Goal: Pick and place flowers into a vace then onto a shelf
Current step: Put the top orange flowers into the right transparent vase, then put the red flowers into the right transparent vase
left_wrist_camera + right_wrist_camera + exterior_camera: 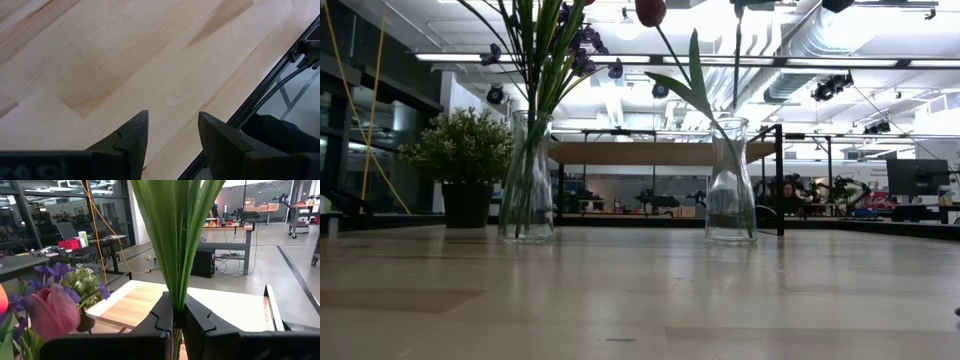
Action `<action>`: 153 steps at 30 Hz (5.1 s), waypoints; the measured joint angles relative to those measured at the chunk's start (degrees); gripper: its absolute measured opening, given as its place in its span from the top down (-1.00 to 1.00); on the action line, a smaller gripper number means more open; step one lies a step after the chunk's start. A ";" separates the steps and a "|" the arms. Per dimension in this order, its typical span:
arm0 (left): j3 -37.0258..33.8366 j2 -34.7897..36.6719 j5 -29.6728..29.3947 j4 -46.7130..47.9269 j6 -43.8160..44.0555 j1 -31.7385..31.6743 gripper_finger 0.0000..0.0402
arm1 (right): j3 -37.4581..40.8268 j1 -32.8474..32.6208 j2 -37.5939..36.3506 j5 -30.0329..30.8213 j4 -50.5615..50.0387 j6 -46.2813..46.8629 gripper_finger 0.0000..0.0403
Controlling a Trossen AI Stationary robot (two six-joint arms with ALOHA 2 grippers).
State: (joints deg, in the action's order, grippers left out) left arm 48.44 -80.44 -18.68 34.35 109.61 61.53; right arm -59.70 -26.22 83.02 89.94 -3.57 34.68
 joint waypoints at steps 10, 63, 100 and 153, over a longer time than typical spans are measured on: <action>-0.01 0.01 0.02 -0.01 0.13 0.01 -0.03 | 0.00 0.00 3.43 0.05 0.05 1.26 0.95; -0.01 0.02 0.04 -0.81 0.17 0.00 -0.03 | 0.00 2.25 6.76 -10.09 -10.58 10.99 0.90; -0.01 0.00 0.04 -0.90 0.17 0.00 -0.03 | 0.00 2.25 6.73 -20.08 -18.10 16.98 0.35; 0.01 0.02 0.02 -0.83 -0.01 0.00 -0.03 | -0.02 2.19 -13.06 -74.10 -34.31 15.80 -0.03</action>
State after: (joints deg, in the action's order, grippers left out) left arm 48.45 -80.42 -18.65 33.52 109.60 61.54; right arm -59.72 -24.03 69.96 15.84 -37.89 50.48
